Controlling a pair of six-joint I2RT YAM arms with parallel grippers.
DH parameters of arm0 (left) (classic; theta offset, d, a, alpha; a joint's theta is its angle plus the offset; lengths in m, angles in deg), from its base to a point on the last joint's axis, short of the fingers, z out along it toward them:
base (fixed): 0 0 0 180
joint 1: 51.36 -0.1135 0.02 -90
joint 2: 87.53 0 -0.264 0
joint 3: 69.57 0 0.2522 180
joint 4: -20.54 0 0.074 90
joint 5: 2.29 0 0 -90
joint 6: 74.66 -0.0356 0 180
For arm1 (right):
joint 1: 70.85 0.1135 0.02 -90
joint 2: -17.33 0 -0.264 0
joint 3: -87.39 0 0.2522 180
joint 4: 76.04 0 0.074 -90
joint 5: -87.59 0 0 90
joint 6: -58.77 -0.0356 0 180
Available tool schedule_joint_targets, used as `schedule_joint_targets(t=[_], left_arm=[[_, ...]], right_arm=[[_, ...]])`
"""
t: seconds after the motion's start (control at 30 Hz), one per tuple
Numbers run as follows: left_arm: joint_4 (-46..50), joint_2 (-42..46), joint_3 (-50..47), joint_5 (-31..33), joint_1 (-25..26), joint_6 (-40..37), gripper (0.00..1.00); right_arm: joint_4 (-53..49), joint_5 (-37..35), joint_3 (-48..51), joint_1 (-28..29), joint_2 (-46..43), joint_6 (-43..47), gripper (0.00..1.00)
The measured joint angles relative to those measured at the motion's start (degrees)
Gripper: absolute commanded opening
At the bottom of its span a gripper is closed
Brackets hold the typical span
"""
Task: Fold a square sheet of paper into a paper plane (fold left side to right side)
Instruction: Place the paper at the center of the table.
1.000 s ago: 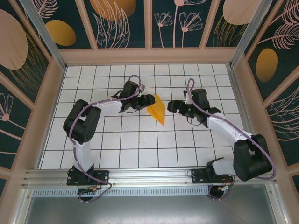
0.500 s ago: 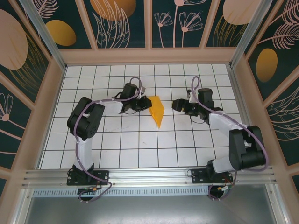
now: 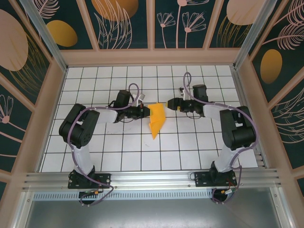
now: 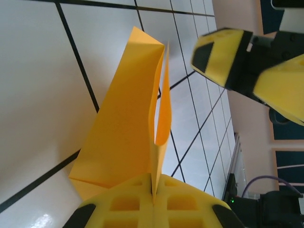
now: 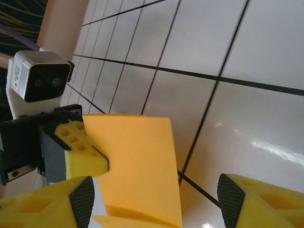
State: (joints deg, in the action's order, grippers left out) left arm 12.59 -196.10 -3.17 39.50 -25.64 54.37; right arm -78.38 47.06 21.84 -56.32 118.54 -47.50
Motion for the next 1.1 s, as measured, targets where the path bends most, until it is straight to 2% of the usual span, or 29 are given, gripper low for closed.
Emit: schedule_joint_targets(t=[0.3, 0.43, 0.57, 0.67, 0.73, 0.83, 0.97, 1.1], left_arm=[[-3.0, 0.0, -1.0, -2.6, 0.0, -0.2, 0.05], [-3.9, 0.0, -1.4, -2.9, -0.1, -0.2, 0.05], [-4.4, 0.0, -1.7, -2.8, -0.3, -0.2, 0.07], [-4.7, 0.0, -1.8, -2.8, -0.3, -0.2, 0.17], [-4.6, 0.0, -1.9, -2.4, -0.5, -0.4, 0.33], [-3.5, 0.3, -2.0, -0.6, -0.9, -1.7, 0.48], [1.1, 3.5, -2.2, 4.3, -1.7, -4.3, 0.56], [7.7, 10.6, -2.1, 11.5, -2.0, -7.8, 0.57]], right_arm=[[2.9, 3.8, -1.6, 2.8, 7.0, 0.5, 0.68], [4.3, 5.7, -1.6, 3.0, 7.6, -0.2, 0.59], [6.3, 6.7, -1.0, 3.1, 7.6, -0.9, 0.43], [6.7, 7.0, -0.2, 3.1, 7.6, -1.1, 0.26], [6.7, 7.0, 0.2, 3.1, 7.6, -1.5, 0.17], [6.6, 6.9, 0.3, 3.1, 7.6, -2.0, 0.1], [5.5, 5.5, 0.3, 3.1, 7.3, -2.6, 0.07], [2.4, 3.4, 0.5, 3.1, 4.8, -4.1, 0.07]])
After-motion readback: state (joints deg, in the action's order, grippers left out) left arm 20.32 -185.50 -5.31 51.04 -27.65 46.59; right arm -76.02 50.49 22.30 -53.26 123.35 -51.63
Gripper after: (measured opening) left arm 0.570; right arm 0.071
